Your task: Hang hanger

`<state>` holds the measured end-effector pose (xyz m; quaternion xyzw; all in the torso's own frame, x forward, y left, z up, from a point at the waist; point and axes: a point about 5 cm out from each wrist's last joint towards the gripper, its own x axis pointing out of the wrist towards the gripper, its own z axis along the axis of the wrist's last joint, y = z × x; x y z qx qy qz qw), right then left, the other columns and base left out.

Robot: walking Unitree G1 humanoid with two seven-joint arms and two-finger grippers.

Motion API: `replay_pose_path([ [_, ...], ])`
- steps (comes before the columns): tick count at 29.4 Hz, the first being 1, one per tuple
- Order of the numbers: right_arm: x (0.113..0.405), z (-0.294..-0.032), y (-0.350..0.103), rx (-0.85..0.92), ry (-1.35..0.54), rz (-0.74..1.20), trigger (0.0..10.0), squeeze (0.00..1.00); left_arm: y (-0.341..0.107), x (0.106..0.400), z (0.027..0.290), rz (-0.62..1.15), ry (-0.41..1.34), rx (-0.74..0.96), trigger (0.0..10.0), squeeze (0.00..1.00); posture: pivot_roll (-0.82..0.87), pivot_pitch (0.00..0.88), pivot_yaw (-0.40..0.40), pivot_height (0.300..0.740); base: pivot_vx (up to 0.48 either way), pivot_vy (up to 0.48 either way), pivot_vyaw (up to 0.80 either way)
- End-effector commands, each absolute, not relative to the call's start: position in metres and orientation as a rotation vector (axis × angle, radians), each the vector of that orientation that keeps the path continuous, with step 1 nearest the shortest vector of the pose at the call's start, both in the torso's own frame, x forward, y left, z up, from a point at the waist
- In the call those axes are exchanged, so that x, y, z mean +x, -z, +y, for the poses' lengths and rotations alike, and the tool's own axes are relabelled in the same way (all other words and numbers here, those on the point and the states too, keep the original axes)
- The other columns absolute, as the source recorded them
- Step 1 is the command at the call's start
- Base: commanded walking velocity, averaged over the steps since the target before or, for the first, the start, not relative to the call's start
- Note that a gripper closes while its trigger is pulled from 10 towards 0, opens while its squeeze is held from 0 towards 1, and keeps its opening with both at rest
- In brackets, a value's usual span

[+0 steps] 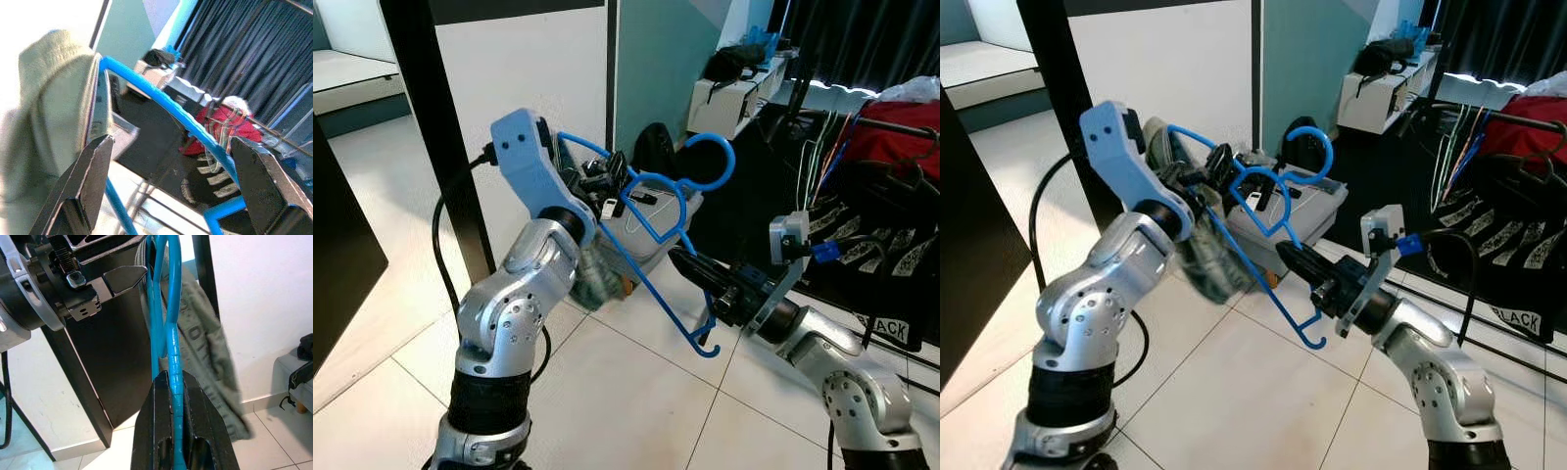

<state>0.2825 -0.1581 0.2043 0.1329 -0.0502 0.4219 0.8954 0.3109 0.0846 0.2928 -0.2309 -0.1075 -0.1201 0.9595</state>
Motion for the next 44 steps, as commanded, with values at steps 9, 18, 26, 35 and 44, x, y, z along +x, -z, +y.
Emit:
replay_pose_path([
  [9,0.284,-0.165,-0.217,0.265,-0.86,-0.175,10.0,0.0,-0.308,0.297,0.087,-0.366,0.25,-0.224,10.0,0.0,-0.01,0.0,-0.033,0.74,0.0,0.0,0.0],
  [18,0.29,-0.18,-0.225,0.258,-0.798,-0.215,10.0,0.0,-0.311,0.287,0.088,-0.396,0.316,-0.128,10.0,0.0,-0.01,0.0,-0.033,0.74,0.0,0.0,0.0],
  [26,0.29,-0.182,-0.238,0.25,-0.805,-0.255,10.0,0.0,-0.288,0.29,0.093,-0.38,0.255,0.086,10.0,0.0,-0.01,0.0,-0.034,0.74,0.0,0.0,0.0],
  [35,0.288,-0.179,-0.246,0.248,-0.819,-0.277,10.0,0.0,-0.275,0.297,0.077,-0.401,0.251,0.226,10.0,0.0,-0.02,0.0,-0.032,0.74,0.0,0.0,0.0],
  [44,0.286,-0.178,-0.25,0.252,-0.833,-0.289,10.0,0.0,-0.274,0.297,0.068,-0.45,0.258,0.361,10.0,0.0,-0.02,0.0,-0.029,0.74,0.0,0.0,0.0],
])
